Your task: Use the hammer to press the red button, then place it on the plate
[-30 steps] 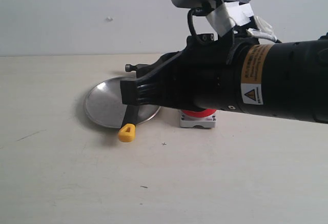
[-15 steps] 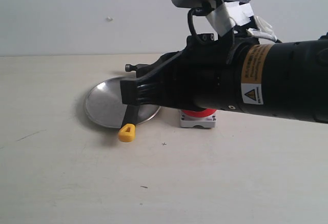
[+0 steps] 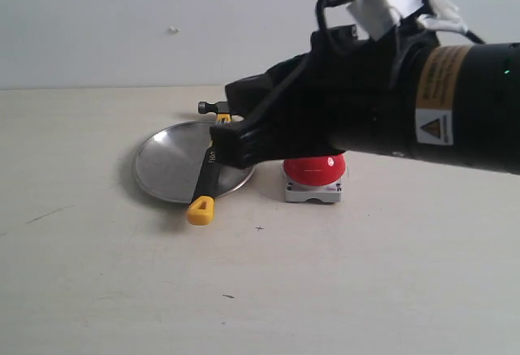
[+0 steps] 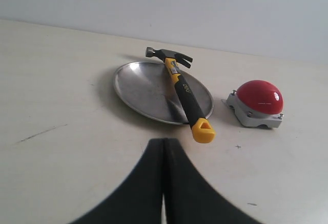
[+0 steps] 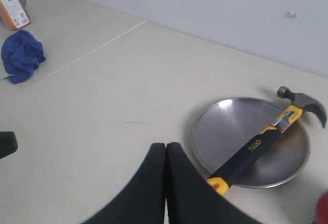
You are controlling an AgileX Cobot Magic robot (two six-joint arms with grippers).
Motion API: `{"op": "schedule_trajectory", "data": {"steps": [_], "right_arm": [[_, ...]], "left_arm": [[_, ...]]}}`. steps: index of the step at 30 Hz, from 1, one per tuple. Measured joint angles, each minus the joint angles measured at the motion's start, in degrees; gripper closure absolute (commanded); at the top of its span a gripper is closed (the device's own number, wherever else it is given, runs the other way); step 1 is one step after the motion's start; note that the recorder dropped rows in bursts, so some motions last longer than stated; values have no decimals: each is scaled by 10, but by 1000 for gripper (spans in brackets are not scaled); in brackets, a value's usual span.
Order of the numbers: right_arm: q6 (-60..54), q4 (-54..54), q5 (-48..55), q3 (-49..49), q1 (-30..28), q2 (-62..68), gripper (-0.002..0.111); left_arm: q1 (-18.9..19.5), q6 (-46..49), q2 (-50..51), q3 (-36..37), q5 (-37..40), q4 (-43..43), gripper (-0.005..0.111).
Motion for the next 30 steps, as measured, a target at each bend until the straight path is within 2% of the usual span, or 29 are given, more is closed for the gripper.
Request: {"op": "schedule_trajectory", "data": {"steps": [17,30], "right_arm": [[-8,1,172,0,-201,-183,108],[-45,-21,181,107,-324,-407,108]], "left_arm": [[0,0,0,0,0,0,107],[0,0,0,0,0,0,107]]}}
